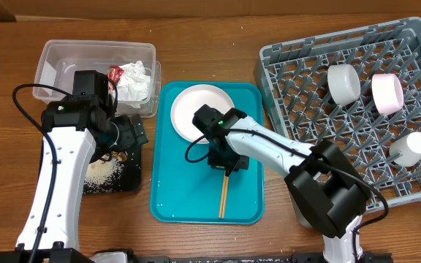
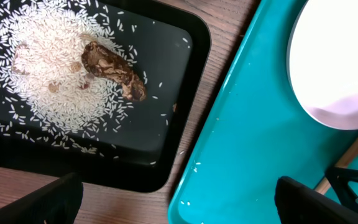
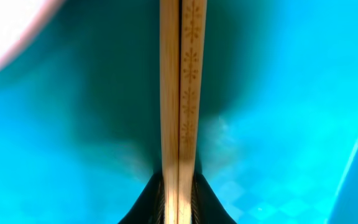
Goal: Sort waste into correct bins and load items into the dishwasher
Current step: 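Carry the chopsticks to the rack and insert them upright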
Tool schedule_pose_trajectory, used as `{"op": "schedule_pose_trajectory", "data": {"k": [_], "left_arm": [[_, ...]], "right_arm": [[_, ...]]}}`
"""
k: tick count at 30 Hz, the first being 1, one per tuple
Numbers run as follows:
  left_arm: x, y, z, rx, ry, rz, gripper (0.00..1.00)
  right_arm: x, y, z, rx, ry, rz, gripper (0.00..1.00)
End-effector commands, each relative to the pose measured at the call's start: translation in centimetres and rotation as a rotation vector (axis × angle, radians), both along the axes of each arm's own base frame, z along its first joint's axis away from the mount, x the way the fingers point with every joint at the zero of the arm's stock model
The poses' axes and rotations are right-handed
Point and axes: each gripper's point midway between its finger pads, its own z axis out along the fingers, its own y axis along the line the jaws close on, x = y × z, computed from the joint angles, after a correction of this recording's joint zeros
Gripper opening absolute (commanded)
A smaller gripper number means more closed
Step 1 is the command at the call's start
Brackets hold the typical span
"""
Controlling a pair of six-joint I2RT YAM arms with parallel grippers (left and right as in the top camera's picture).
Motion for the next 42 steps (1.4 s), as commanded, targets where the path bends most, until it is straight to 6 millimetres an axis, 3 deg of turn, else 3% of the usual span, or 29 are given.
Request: {"op": "schedule_pose_trajectory", "data": {"k": [1,11,20,32,38,42], "left_arm": [[0.4,0.1,1.0,0.001,-0.036,0.001,1.00],[0.4,0.1,1.0,0.001,-0.036,0.001,1.00],[0.4,0.1,1.0,0.001,-0.035,0.001,1.00],[0.4,0.1,1.0,0.001,-0.036,0.001,1.00],[0.4,0.1,1.0,0.001,-0.036,0.001,1.00],[0.4,0.1,1.0,0.001,-0.036,0.001,1.00]], "right_arm": [[0.3,-1.0,0.1,-0.017,0.006,-0.029,0.05],[1.4,-1.3,4.6,0.020,-0.108,0.020,0.06],[1.5,-1.7,5.0,0.005,-0.124,0.028,0.06],[2.5,-2.3,7.2,0.039,-0.169,0.108,0.06],[2.5,-2.4,8.9,0.066,-0.204,0.174,0.06],[2.7,-2.6,11.1,0.097,-0.254,0.243,0.06]]}}
